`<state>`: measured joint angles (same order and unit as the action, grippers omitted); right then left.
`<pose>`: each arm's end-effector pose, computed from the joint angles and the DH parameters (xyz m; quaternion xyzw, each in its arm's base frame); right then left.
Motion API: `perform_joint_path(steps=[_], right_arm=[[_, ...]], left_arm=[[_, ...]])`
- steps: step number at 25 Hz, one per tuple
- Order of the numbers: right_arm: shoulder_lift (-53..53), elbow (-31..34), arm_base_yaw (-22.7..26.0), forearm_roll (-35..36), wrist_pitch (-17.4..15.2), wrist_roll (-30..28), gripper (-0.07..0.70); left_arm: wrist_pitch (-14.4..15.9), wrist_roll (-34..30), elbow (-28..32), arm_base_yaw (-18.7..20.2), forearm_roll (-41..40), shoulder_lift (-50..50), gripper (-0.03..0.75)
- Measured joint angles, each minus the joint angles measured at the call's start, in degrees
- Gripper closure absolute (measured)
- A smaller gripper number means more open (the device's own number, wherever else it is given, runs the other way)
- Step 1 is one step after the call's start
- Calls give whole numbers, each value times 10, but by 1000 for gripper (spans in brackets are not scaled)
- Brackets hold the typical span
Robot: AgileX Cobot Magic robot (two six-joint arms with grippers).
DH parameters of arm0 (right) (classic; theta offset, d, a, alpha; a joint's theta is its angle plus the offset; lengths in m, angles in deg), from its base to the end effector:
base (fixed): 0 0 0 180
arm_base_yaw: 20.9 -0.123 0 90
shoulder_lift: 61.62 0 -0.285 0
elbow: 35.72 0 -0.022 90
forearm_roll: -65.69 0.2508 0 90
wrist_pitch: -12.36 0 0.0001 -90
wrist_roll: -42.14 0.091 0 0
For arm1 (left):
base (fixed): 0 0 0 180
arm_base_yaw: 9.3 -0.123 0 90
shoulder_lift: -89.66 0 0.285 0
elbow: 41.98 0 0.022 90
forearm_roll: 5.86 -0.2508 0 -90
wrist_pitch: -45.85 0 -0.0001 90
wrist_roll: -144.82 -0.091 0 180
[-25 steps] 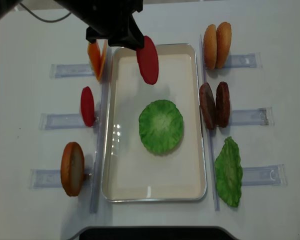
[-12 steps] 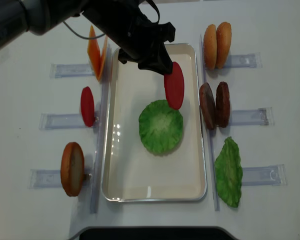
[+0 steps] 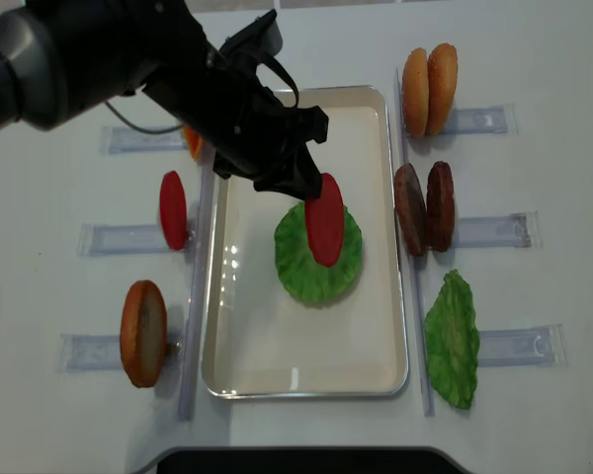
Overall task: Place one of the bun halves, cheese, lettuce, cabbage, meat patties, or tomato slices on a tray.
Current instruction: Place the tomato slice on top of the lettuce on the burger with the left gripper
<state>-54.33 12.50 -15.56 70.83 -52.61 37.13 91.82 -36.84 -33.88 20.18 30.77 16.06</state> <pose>-0.0095 0.0083 0.2733 -0.0012 0.8672 -0.0002 0.4979 0.2885 -0.2080 0.2384 0.0807 0.9487 -0.2908 0.0939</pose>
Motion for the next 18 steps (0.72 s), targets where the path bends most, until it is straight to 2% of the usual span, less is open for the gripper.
perform_joint_path(steps=[12,18], right_arm=[[0,0,0,0,0,0,93],[0,0,0,0,0,0,93]], left_arm=[[-65,-18,26,0,22,-1,671],[-69,-55,26,0,61,21,671]])
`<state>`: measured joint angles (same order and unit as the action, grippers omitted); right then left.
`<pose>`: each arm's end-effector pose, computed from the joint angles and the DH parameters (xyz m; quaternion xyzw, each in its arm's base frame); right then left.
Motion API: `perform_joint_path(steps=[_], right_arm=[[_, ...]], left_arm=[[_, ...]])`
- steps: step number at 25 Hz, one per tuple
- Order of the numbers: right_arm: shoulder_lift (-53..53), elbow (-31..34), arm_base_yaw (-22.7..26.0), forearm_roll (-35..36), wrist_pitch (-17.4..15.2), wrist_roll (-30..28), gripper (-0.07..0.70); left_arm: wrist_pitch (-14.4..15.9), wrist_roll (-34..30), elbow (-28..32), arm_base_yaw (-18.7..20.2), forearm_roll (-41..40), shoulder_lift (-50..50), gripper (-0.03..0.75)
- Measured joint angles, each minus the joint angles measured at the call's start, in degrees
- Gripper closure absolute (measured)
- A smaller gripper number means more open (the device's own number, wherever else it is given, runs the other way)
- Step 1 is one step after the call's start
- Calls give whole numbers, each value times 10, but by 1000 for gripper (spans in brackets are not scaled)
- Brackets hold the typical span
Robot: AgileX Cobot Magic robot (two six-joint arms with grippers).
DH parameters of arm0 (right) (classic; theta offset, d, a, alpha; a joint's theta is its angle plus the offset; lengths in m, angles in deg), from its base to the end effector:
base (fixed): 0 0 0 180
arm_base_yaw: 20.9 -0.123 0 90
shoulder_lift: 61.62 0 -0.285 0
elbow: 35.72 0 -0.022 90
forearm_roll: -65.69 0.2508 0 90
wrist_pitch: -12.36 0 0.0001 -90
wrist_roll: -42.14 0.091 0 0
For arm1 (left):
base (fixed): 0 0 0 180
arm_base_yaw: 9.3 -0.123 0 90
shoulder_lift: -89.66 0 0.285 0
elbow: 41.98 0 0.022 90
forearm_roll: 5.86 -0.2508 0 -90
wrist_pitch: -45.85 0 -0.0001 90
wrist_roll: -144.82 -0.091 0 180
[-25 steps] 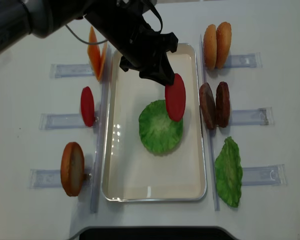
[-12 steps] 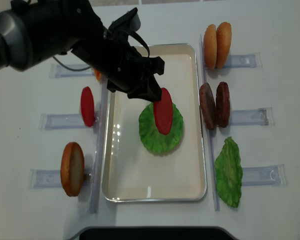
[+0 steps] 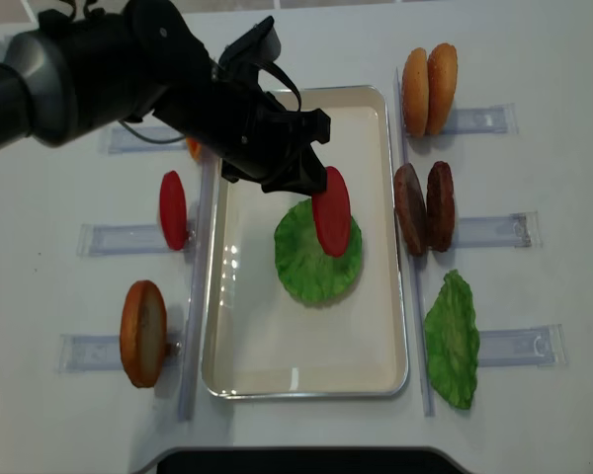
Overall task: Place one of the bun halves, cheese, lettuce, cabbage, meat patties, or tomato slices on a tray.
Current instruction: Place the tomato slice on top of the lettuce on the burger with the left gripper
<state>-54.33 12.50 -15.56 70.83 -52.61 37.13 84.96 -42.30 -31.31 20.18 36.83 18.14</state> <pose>-0.0095 0.0083 0.2733 -0.0012 0.8672 -0.0002 0.4979 0.2952 -0.2116 0.2191 0.0650 0.9419 -0.3075 0.1183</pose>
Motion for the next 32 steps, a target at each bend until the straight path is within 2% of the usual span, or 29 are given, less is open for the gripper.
perform_joint_path(steps=[11,32], right_arm=[[0,0,0,0,0,0,93],[0,0,0,0,0,0,93]], left_arm=[[10,-5,1,0,-14,8,671],[-5,-10,1,0,-3,28,671]])
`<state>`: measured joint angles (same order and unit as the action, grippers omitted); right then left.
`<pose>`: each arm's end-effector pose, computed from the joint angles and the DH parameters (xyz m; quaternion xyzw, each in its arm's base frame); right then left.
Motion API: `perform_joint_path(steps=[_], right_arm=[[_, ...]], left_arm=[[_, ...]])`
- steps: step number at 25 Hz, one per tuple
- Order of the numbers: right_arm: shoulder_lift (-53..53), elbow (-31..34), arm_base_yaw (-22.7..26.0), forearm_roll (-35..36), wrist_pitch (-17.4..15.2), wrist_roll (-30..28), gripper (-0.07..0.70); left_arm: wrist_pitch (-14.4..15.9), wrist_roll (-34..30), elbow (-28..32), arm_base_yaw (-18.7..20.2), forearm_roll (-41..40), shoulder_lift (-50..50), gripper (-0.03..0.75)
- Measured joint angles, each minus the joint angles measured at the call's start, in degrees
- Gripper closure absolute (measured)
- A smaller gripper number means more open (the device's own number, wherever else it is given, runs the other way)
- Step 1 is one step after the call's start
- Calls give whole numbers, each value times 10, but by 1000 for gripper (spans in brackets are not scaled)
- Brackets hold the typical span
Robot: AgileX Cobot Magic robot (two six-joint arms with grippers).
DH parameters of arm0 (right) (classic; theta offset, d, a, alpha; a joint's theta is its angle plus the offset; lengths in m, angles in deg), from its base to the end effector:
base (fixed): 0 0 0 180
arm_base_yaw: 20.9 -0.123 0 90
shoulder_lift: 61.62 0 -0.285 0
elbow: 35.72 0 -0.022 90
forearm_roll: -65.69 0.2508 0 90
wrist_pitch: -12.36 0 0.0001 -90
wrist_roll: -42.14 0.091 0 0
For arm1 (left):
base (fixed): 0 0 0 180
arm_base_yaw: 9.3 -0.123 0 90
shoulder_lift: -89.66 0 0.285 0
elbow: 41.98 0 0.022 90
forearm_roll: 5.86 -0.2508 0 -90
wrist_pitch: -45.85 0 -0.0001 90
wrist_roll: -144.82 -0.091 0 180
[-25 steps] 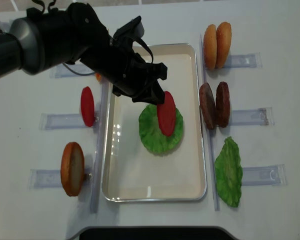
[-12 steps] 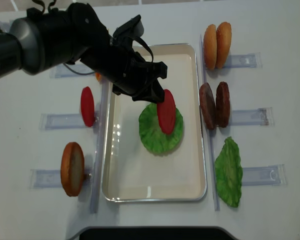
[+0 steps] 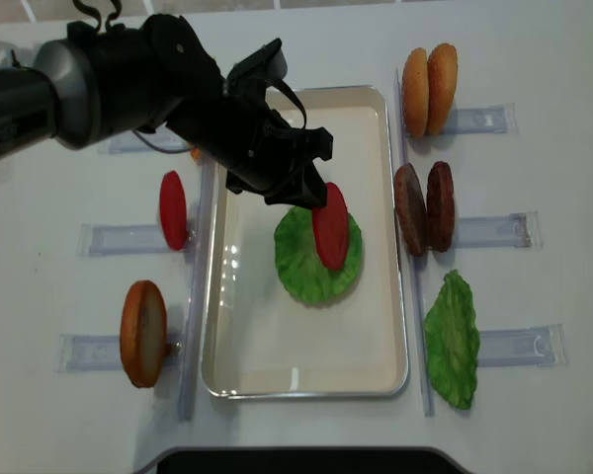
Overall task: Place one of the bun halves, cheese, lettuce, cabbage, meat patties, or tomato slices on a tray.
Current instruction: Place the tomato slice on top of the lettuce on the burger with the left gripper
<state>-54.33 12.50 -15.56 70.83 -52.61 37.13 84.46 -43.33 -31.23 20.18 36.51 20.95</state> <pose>-0.0095 0.0083 0.2733 -0.0012 0.8672 -0.0002 0.4979 0.2995 -0.2133 0.2008 0.0688 0.9476 -0.2941 0.1041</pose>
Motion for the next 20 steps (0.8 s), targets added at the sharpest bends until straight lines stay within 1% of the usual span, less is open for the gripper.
perform_joint_path(steps=[6,9,12,17,18,20], right_arm=[[0,0,0,0,0,0,93],[0,0,0,0,0,0,93],[0,0,0,0,0,0,93],[0,0,0,0,0,0,93],[0,0,0,0,0,0,93],[0,0,0,0,0,0,93]], left_arm=[[6,-2,0,0,-7,1,671],[11,-2,0,0,-9,1,650],[21,-2,0,0,-12,1,581],[46,6,0,0,-36,1,396],[55,10,0,0,-46,1,369],[72,22,0,0,-71,1,339]])
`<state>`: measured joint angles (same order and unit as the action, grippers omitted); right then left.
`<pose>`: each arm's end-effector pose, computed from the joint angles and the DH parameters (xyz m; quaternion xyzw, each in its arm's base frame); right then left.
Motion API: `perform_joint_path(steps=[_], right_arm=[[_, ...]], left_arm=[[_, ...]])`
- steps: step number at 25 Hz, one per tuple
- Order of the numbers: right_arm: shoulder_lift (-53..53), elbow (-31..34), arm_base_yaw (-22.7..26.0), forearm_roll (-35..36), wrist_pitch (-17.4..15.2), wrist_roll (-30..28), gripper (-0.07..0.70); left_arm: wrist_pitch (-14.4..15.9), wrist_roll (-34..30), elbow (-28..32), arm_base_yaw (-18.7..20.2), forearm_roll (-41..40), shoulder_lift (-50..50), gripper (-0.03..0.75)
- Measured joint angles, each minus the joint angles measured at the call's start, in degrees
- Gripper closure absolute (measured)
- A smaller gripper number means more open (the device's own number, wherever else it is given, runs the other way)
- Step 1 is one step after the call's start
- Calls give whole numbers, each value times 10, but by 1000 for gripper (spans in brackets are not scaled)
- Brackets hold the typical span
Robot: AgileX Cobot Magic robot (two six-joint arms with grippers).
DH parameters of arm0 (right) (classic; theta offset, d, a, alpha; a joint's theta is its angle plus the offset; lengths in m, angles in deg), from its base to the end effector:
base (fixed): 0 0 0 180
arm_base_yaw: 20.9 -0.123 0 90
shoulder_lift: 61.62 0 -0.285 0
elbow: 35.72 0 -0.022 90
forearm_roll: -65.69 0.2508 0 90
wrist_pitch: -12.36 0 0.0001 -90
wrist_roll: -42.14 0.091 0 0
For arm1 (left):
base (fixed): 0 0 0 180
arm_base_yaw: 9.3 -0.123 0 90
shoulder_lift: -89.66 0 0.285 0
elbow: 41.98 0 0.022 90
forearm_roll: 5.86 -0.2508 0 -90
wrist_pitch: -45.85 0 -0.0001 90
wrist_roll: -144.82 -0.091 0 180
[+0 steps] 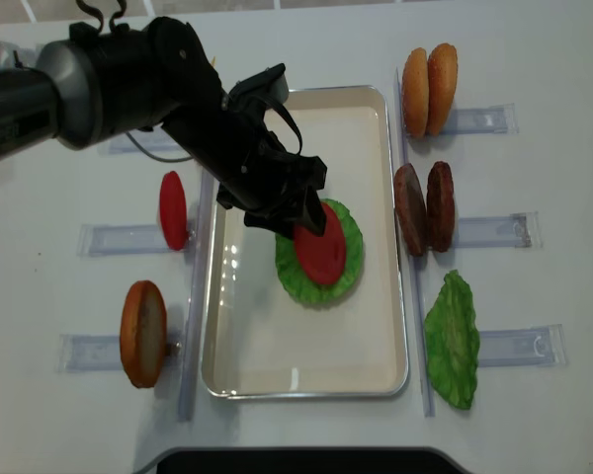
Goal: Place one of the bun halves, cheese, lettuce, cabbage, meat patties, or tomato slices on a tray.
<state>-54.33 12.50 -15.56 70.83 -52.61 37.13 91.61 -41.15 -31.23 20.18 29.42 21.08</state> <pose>-0.0095 0.0083 0.2733 -0.0012 0.8672 -0.0002 0.4979 0.2891 -0.2067 0.1945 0.1100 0.9598 -0.2535 0.0496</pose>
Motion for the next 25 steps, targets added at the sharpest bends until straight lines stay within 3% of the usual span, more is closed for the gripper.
perform_joint_path(steps=[8,20,22,25], right_arm=[[0,0,0,0,0,0,93],[0,0,0,0,0,0,93],[0,0,0,0,0,0,93],[0,0,0,0,0,0,93]], left_arm=[[26,103,0,0,-140,-68,318],[41,165,-4,0,-186,-84,318],[58,208,-19,0,-235,-84,318],[117,262,-62,0,-314,-84,318]])
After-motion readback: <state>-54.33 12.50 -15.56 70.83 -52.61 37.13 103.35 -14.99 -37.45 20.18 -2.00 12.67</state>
